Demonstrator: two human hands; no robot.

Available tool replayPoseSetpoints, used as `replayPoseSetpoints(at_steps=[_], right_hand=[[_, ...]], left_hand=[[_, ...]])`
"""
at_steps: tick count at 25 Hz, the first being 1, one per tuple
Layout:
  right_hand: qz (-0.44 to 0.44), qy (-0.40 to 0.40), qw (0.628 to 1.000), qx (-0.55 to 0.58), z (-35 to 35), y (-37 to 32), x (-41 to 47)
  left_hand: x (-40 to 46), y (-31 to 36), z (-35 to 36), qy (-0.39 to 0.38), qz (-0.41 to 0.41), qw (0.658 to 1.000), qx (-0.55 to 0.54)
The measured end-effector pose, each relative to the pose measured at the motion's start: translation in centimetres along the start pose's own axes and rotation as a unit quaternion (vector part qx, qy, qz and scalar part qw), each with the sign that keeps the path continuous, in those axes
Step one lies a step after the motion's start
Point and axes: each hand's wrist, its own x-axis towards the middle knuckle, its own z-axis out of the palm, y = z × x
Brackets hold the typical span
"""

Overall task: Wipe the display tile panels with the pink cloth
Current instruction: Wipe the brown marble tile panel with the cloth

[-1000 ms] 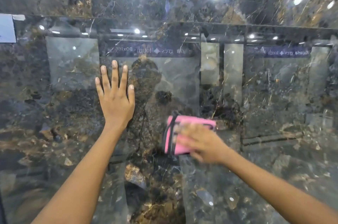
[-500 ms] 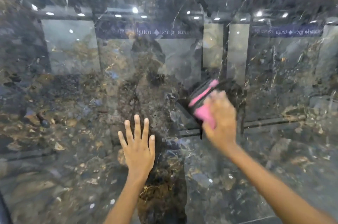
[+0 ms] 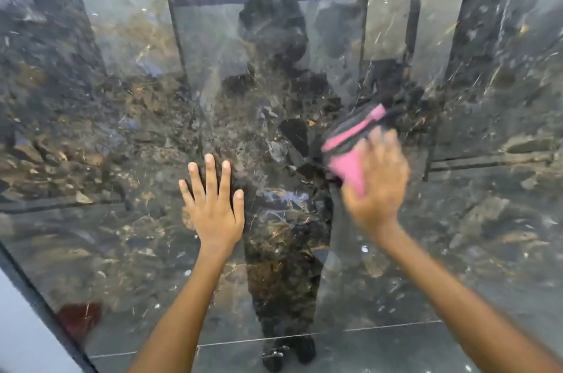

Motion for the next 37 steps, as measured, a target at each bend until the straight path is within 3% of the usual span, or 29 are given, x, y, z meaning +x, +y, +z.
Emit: replayPoseSetpoints(at_steps=[1, 2, 3, 4, 5, 6, 9, 10, 11, 13, 14, 16, 17, 18, 20, 23, 25, 26, 28, 30, 31, 33, 35, 36, 37], right_hand=[[-0.133, -0.08, 0.988, -0.003, 0.4, -0.9, -4.9], [-0.277, -0.173, 0.945, -0.015, 0.0, -1.6, -9.3], [-0.383, -0.25, 0.889, -0.031, -0.8, -1.8, -12.4], [-0.432, -0.295, 0.852, -0.03, -1.6, -1.5, -13.5], [-0.433, -0.3, 0.85, -0.012, -2.0, -0.9, -12.7], [-0.393, -0.273, 0.878, 0.01, -2.0, -0.6, -10.5], [-0.121, -0.102, 0.986, 0.055, -1.1, -1.1, 0.9], [-0.04, -0.064, 0.995, 0.06, -0.3, -2.0, 3.1], [-0.014, -0.046, 0.997, 0.058, 0.6, -3.2, 3.6], [-0.136, -0.081, 0.987, 0.036, 1.8, -5.7, -1.1], [-0.234, -0.139, 0.962, 0.028, 2.0, -6.4, -5.7], [-0.405, -0.267, 0.875, -0.006, 0.5, -5.5, -14.1], [-0.446, -0.305, 0.841, -0.014, -0.3, -4.4, -15.9], [-0.455, -0.315, 0.833, -0.004, -1.1, -3.1, -15.9], [-0.38, -0.267, 0.885, 0.027, -2.0, -0.9, -12.3], [-0.104, -0.139, 0.984, 0.029, -3.7, 3.1, -4.4], [0.046, -0.076, 0.996, -0.001, -4.0, 4.0, -4.3], [0.038, -0.079, 0.996, -0.016, -3.6, 3.7, -6.8], [-0.162, -0.183, 0.969, -0.036, -2.8, 2.5, -15.0], [-0.358, -0.332, 0.871, -0.056, -3.9, 2.1, -20.6], [-0.385, -0.346, 0.854, -0.048, -4.4, 2.2, -21.1], [-0.303, -0.256, 0.918, -0.012, -4.1, 1.6, -17.6], [-0.101, -0.104, 0.989, 0.019, -1.9, 0.2, -11.4], [-0.022, -0.074, 0.996, 0.033, -0.6, -0.7, -9.4], [0.001, -0.06, 0.997, 0.038, 0.5, -1.9, -8.9]], left_hand=[[0.1, 0.0, 0.0, 0.0, -0.001, 1.0, 0.0], [0.1, 0.0, 0.0, -0.003, -0.003, 1.0, 0.0], [0.0, 0.1, -0.1, -0.006, -0.004, 1.0, 0.0], [-0.1, 0.1, -0.1, -0.005, -0.005, 1.0, 0.0], [-0.2, 0.1, -0.1, -0.004, -0.005, 1.0, 0.0], [-0.3, 0.1, 0.0, -0.001, -0.005, 1.0, 0.003], [-0.2, 0.0, 0.0, 0.002, -0.008, 1.0, 0.004], [-0.3, 0.0, 0.1, 0.001, -0.006, 1.0, 0.001], [-0.4, 0.0, 0.1, 0.0, -0.002, 1.0, 0.002], [-0.2, -0.1, 0.1, -0.009, 0.002, 1.0, 0.008], [-0.2, -0.1, 0.1, -0.014, 0.006, 1.0, 0.009], [-0.5, -0.2, 0.1, -0.015, 0.017, 1.0, 0.022], [-0.6, -0.3, 0.0, -0.012, 0.026, 0.999, 0.032], [-0.5, -0.4, -0.1, -0.012, 0.032, 0.999, 0.039], [0.0, -0.4, -0.2, -0.016, 0.038, 0.998, 0.043], [-1.2, 0.2, -0.8, -0.041, 0.017, 0.998, 0.034], [-4.7, 0.3, -0.8, -0.063, 0.002, 0.998, 0.018], [-6.9, -0.2, -0.5, -0.072, 0.004, 0.997, 0.013], [-9.8, -1.4, 0.3, -0.077, 0.026, 0.996, 0.025], [-10.6, -2.3, 0.9, -0.074, 0.04, 0.996, 0.037], [-10.7, -2.4, 1.2, -0.06, 0.047, 0.996, 0.039], [-11.1, -2.4, 1.5, -0.031, 0.061, 0.997, 0.044], [-11.2, -2.4, 1.9, -0.016, 0.062, 0.997, 0.036], [-11.2, -2.4, 1.9, -0.011, 0.064, 0.997, 0.034], [-11.2, -2.4, 1.9, -0.009, 0.065, 0.997, 0.038]])
